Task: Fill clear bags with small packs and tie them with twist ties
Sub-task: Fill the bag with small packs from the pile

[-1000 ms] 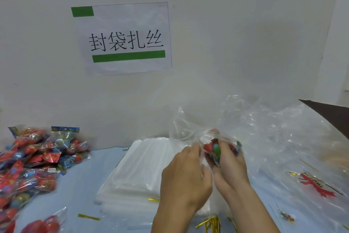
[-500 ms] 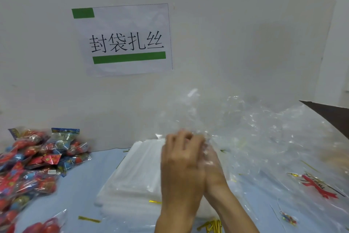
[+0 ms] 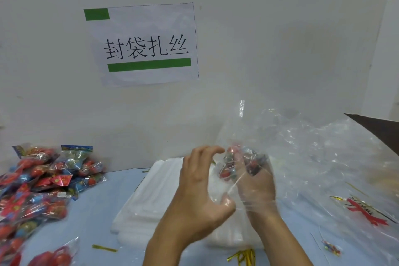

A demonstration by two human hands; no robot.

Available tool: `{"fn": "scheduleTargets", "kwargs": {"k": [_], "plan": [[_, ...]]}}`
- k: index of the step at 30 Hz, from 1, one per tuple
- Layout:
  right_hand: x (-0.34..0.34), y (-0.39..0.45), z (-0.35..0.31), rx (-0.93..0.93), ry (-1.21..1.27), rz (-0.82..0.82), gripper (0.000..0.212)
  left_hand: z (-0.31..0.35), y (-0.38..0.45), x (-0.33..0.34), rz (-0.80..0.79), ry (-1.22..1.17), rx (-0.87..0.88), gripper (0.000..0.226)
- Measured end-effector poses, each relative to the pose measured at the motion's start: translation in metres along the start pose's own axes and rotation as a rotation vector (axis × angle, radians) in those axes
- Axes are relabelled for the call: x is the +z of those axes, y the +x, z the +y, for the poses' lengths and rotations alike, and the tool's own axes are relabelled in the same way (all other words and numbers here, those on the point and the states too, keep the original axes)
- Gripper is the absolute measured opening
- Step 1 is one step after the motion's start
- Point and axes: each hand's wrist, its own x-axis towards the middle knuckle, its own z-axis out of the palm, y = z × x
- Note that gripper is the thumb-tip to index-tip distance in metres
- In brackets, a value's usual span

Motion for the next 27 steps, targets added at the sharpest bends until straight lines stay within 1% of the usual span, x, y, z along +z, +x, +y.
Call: {"fn": "scheduleTargets", "kwargs": {"k": [1,2,3,4,5,6,8,9,10,11,12,13,15,16,18,20,21,22,23,24,25,26,27], "plan": [[-0.012,-0.002,0.012,0.236,0.047,0.062,0.020,-0.006,-0.001,-0.006,-0.071,-0.029,-0.070,0.072],[-0.011,-0.005,0.021,0.138,-0.073,0.062,0.019,-0.012,-0.003,-0.011,-0.161,-0.059,-0.142,0.078],[-0.025,-0.008,0.032,0.112,-0.100,0.098,0.017,-0.017,-0.005,-0.017,-0.244,-0.094,-0.206,0.084],[-0.025,-0.003,0.034,0.109,-0.091,0.104,0.016,-0.022,-0.008,-0.023,-0.292,-0.147,-0.261,0.087],[-0.022,0.003,0.037,0.086,-0.093,0.084,0.014,-0.023,-0.009,-0.027,-0.289,-0.231,-0.299,0.084],[-0.019,0.002,0.034,0.096,-0.080,0.069,0.012,-0.021,-0.008,-0.029,-0.220,-0.336,-0.322,0.078],[-0.024,-0.003,0.042,0.083,-0.001,-0.001,0.009,-0.014,-0.001,-0.022,0.051,-0.494,-0.379,0.068],[-0.024,-0.003,0.044,0.078,0.010,-0.016,0.012,-0.009,0.005,-0.014,0.171,-0.534,-0.425,0.071],[-0.020,-0.008,0.040,0.086,0.014,-0.038,0.015,-0.003,0.010,-0.004,0.242,-0.556,-0.471,0.080],[-0.016,-0.010,0.039,0.097,0.017,-0.066,0.018,0.003,0.014,0.008,0.259,-0.563,-0.510,0.091],[-0.012,-0.012,0.039,0.122,0.030,-0.091,0.021,0.008,0.016,0.019,0.253,-0.572,-0.542,0.098],[-0.010,-0.014,0.042,0.147,0.053,-0.122,0.024,0.011,0.016,0.029,0.244,-0.596,-0.566,0.097],[-0.009,-0.014,0.043,0.192,0.076,-0.112,0.024,0.008,0.016,0.044,0.233,-0.671,-0.619,0.078],[-0.009,-0.013,0.039,0.197,0.089,-0.075,0.022,0.004,0.015,0.049,0.207,-0.717,-0.633,0.069],[-0.012,-0.009,0.030,0.197,0.151,0.024,0.011,-0.002,0.013,0.052,0.074,-0.777,-0.625,0.049],[-0.020,-0.004,0.028,0.285,0.086,0.065,0.007,-0.006,0.010,0.051,-0.058,-0.732,-0.620,0.028],[-0.027,-0.001,0.032,0.318,0.007,0.035,0.011,-0.008,0.009,0.050,-0.097,-0.666,-0.618,0.026],[-0.033,0.001,0.035,0.322,-0.053,0.012,0.014,-0.008,0.009,0.049,-0.108,-0.606,-0.617,0.028],[-0.037,0.004,0.040,0.292,-0.082,-0.018,0.015,-0.007,0.010,0.048,-0.073,-0.565,-0.627,0.034],[-0.037,0.004,0.040,0.269,-0.092,-0.033,0.013,-0.004,0.011,0.045,0.014,-0.558,-0.640,0.040],[-0.033,0.003,0.039,0.232,-0.107,-0.047,0.013,-0.002,0.013,0.042,0.143,-0.567,-0.640,0.044],[-0.029,0.000,0.036,0.175,-0.118,-0.065,0.020,0.000,0.014,0.039,0.288,-0.570,-0.620,0.042],[-0.026,-0.002,0.036,0.125,-0.106,-0.085,0.028,0.000,0.016,0.037,0.389,-0.552,-0.576,0.036]]}}
